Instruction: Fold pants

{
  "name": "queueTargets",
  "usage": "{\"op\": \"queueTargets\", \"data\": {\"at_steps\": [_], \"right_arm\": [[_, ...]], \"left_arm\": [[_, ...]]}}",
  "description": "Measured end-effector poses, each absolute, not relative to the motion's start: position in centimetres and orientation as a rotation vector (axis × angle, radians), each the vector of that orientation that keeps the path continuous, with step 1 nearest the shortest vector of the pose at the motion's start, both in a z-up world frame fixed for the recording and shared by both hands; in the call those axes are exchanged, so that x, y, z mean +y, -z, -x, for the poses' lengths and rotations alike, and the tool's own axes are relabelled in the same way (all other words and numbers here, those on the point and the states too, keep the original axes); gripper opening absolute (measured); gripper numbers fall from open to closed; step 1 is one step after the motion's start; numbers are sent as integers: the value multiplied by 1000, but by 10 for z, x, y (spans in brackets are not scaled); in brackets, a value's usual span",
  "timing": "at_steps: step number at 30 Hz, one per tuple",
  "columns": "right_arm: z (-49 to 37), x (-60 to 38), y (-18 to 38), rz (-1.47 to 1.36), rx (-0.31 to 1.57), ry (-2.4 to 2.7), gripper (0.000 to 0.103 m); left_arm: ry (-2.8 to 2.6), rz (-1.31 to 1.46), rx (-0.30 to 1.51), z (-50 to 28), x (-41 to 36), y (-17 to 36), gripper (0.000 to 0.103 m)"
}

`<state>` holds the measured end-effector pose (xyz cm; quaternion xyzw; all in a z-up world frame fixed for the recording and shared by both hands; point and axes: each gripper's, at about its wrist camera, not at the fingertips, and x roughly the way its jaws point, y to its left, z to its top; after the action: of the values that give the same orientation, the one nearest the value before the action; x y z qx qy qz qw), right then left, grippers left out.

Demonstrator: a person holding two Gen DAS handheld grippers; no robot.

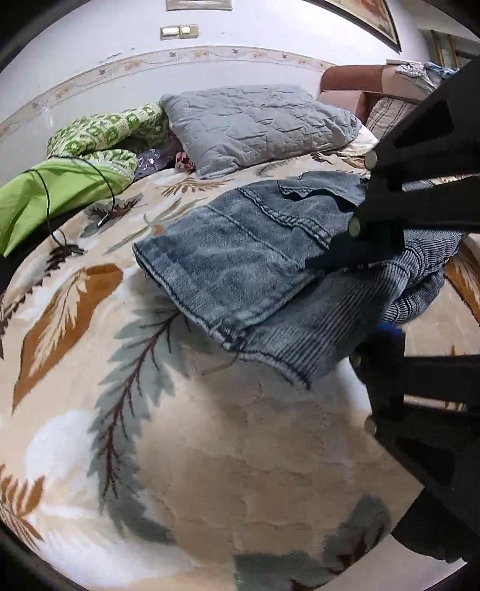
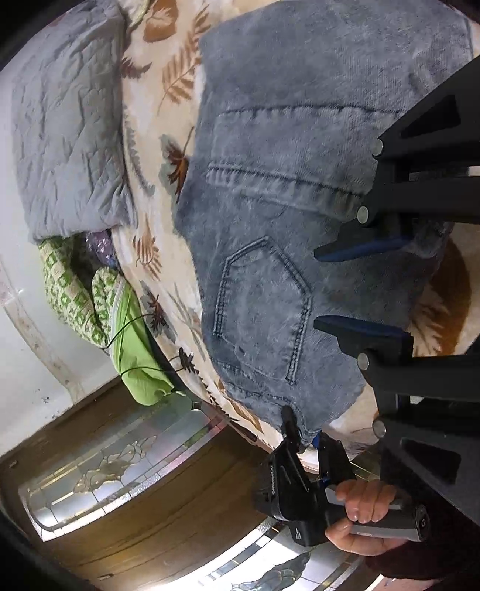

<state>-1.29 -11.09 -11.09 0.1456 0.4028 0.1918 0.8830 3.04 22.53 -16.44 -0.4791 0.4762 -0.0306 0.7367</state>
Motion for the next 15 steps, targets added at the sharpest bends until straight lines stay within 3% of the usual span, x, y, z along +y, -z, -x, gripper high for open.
{"op": "queueTargets", "data": {"at_steps": [8,12,15], "right_arm": [[-4,-95,120,-243,817,-365,33],[-18,-83,143,-186,938,-375,34],[-16,-82,138,-159,927,-380,33]], "left_arm": [[111,840,911,-26,203,114,13],[160,721,847,-20,180,80,13],[176,629,804,-13,161,58,13]]}}
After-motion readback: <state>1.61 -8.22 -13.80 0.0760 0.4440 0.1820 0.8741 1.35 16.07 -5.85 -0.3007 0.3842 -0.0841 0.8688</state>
